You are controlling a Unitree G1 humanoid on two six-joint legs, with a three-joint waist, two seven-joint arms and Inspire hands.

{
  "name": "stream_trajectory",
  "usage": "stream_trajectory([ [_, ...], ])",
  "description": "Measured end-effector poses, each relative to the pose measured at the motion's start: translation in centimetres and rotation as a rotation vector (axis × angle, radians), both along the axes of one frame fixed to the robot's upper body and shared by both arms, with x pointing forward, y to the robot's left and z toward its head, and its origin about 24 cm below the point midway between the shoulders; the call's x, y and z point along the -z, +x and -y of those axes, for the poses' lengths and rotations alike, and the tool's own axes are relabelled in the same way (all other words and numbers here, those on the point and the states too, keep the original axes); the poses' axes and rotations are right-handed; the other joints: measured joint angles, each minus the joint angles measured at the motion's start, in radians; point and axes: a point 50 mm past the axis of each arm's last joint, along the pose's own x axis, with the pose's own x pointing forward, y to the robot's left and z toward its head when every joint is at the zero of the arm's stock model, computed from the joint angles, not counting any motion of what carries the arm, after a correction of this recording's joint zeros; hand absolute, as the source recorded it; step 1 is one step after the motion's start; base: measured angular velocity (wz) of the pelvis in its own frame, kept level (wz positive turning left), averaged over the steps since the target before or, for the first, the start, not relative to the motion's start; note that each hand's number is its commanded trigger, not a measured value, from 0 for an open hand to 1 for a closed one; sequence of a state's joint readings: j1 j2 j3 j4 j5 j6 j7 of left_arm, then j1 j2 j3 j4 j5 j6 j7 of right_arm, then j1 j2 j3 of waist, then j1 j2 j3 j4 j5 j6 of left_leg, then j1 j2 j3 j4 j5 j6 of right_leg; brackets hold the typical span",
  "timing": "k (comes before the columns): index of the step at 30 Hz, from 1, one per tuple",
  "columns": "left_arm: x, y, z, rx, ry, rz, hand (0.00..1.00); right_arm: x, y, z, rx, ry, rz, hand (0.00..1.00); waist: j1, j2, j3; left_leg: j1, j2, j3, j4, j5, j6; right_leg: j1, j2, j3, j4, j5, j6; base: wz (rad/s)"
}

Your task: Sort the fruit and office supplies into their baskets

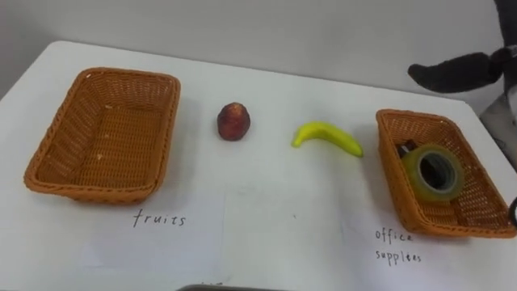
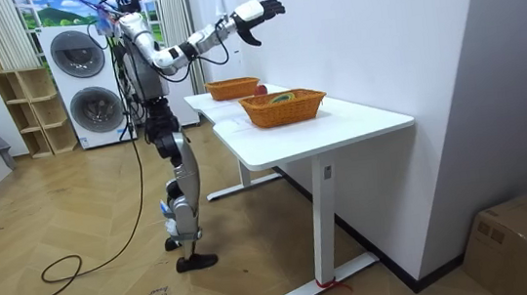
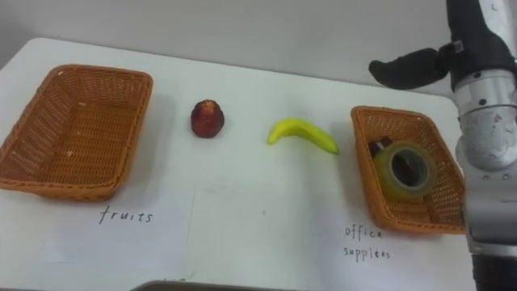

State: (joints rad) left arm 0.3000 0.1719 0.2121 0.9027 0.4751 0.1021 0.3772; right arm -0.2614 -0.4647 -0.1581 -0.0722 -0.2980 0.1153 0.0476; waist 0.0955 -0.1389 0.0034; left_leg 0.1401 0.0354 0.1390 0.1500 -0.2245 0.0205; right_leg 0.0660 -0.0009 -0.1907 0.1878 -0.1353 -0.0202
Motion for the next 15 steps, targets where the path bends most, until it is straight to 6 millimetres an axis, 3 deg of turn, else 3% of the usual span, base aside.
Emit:
stream_trajectory([
  [2, 0.0, 0.0, -0.1, 0.006, -0.013, -0.01, 0.0, 0.8, 0.3, -0.4, -0.022, -0.012, -0.045, 0.0, 0.018, -0.009, -0.0014, -0.007, 0.0, -0.005, 0.001, 0.0, 0.0, -0.002, -0.003, -0.006, -0.002, 0.0, 0.0, 0.06],
  [6, 0.0, -0.4, -0.2, 0.012, -0.029, -0.033, 0.0, 2.3, 0.7, -1.5, -0.076, -0.043, -0.135, 0.0, 0.022, -0.028, -0.002, -0.011, 0.0, -0.025, 0.012, 0.0, 0.0, 0.004, -0.005, -0.026, -0.003, 0.0, 0.0, 0.15],
  [8, 0.0, -0.2, -0.4, 0.017, -0.039, -0.035, 0.0, 2.9, 0.8, -2.1, -0.112, -0.051, -0.177, 0.0, 0.038, -0.041, 0.0039, -0.013, 0.0, -0.03, 0.013, 0.0, 0.0, 0.003, -0.005, -0.033, -0.003, 0.0, 0.0, 0.08],
  [10, 0.0, -0.2, -0.5, 0.018, -0.038, -0.036, 0.0, 3.1, 0.9, -2.4, -0.132, -0.056, -0.195, 0.0, 0.046, -0.049, 0.0043, -0.015, 0.0, -0.033, 0.013, 0.0, 0.0, 0.003, -0.006, -0.036, -0.003, 0.0, 0.0, 0.02],
  [15, 0.0, -0.2, -0.5, 0.017, -0.037, -0.036, 0.0, 3.3, 0.9, -2.7, -0.154, -0.062, -0.215, 0.0, 0.053, -0.055, 0.0003, -0.017, -0.003, -0.037, 0.015, 0.0, 0.0, 0.006, -0.01, -0.052, -0.004, 0.0, 0.0, 0.04],
])
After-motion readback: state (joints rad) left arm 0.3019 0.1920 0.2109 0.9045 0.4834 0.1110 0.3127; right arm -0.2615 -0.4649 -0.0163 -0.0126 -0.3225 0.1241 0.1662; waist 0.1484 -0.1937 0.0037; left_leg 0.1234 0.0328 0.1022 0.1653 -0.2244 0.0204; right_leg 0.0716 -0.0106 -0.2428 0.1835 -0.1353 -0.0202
